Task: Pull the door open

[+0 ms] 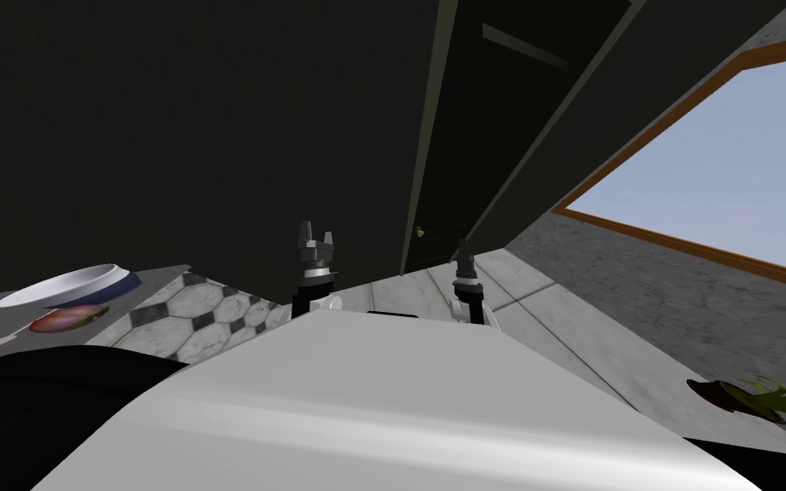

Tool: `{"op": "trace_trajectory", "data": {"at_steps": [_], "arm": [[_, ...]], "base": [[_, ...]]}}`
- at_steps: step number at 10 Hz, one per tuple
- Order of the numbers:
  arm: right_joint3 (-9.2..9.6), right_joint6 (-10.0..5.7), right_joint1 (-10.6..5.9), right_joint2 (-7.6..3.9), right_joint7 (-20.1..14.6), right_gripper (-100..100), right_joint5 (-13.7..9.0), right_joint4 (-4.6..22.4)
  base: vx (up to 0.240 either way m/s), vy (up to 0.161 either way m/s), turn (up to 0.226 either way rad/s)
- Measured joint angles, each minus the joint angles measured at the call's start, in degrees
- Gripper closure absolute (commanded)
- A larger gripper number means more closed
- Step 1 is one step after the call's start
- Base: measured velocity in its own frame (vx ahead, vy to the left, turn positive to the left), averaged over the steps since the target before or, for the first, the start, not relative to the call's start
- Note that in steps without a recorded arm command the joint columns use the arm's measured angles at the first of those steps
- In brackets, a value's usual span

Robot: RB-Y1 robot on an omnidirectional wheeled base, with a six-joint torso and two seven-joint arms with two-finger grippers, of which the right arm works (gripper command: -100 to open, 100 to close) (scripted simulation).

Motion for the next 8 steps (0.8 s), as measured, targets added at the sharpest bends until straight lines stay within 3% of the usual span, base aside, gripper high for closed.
{"op": "trace_trajectory", "data": {"at_steps": [5,8], "arm": [[-0.12,-1.08,-2.05,-1.21,4.66,-100,1.56,6.49],[-0.18,-2.49,-3.76,-1.73,7.95,-100,2.62,11.33]], "base": [[0.052,-0.007,0.018],[0.069,-0.013,0.025]]}}
